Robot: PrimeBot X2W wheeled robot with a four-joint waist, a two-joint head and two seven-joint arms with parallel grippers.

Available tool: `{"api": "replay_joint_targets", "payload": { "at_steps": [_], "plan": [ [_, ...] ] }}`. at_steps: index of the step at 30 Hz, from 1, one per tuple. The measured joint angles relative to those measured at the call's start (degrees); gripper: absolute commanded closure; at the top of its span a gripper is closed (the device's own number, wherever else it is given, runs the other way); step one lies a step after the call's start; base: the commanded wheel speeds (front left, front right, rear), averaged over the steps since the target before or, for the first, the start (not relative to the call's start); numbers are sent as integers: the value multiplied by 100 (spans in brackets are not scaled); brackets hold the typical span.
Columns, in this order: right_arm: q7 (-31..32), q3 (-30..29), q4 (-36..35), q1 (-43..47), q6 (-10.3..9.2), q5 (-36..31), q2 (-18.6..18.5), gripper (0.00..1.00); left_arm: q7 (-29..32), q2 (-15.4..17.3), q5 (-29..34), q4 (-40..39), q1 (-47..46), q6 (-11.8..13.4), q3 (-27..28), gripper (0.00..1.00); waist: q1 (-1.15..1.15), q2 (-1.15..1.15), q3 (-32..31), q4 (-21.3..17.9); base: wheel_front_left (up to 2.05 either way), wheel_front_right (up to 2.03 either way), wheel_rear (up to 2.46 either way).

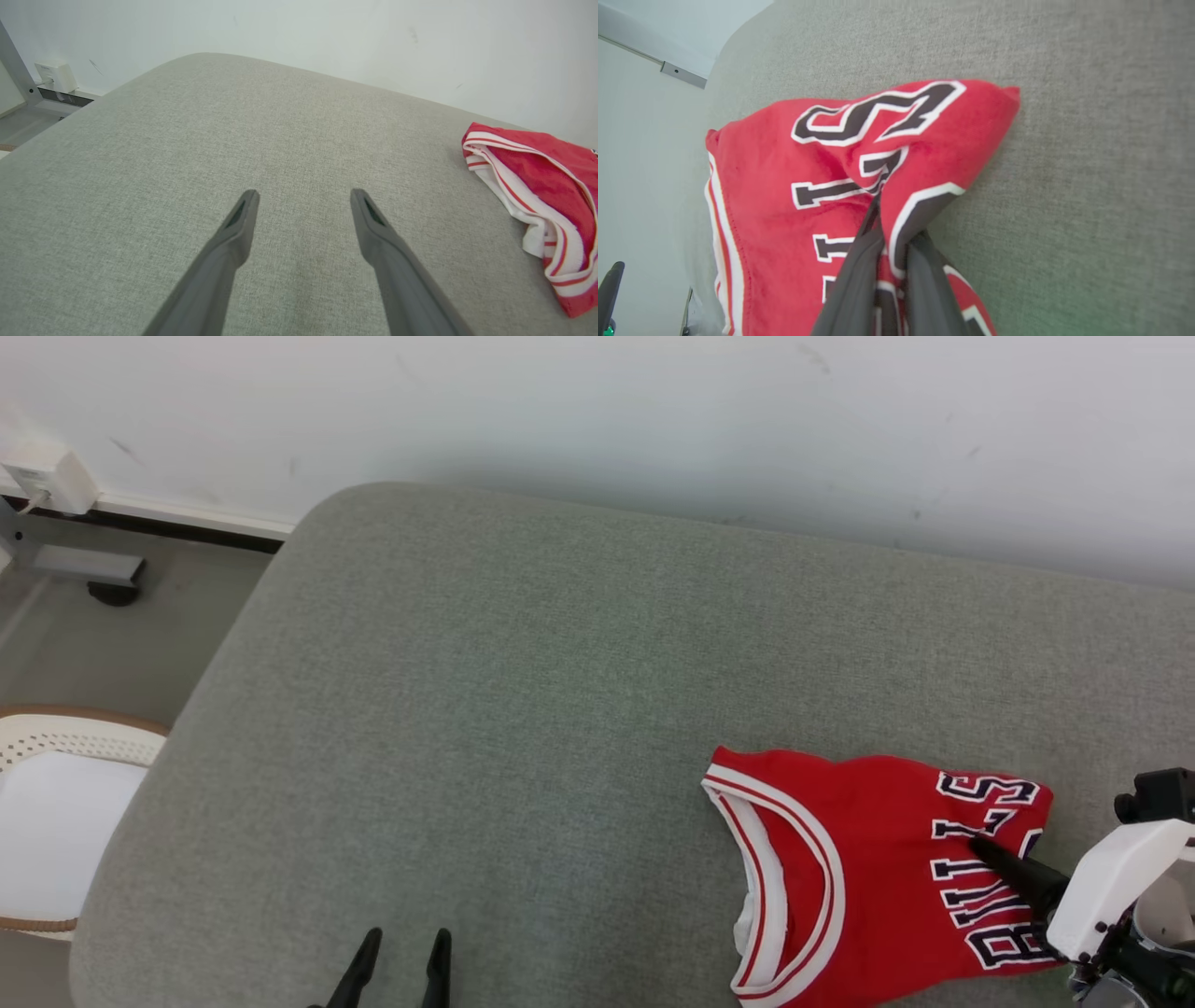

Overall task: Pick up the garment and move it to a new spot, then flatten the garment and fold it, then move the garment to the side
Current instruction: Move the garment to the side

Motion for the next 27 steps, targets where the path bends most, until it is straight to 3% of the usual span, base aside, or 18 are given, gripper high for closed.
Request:
{"api": "replay_joint_targets", "payload": {
  "at_steps": [11, 18, 27],
  "plan": [
    [-688, 180, 26, -765, 0, -531, -637, 100, 0, 1, -8, -40, -132, -29, 24, 0, 0, 0, 127, -565, 0, 0, 0],
    [-916, -102, 229, -1500, 0, -758, -1230, 100, 0, 0, 9, -81, -361, -80, -118, 0, 0, 0, 494, -920, 0, 0, 0],
    [-882, -627, 393, -1965, 0, -816, -1630, 100, 0, 1, 107, -69, -520, -129, -21, 0, 0, 0, 907, -1209, 0, 0, 0]
  ]
}}
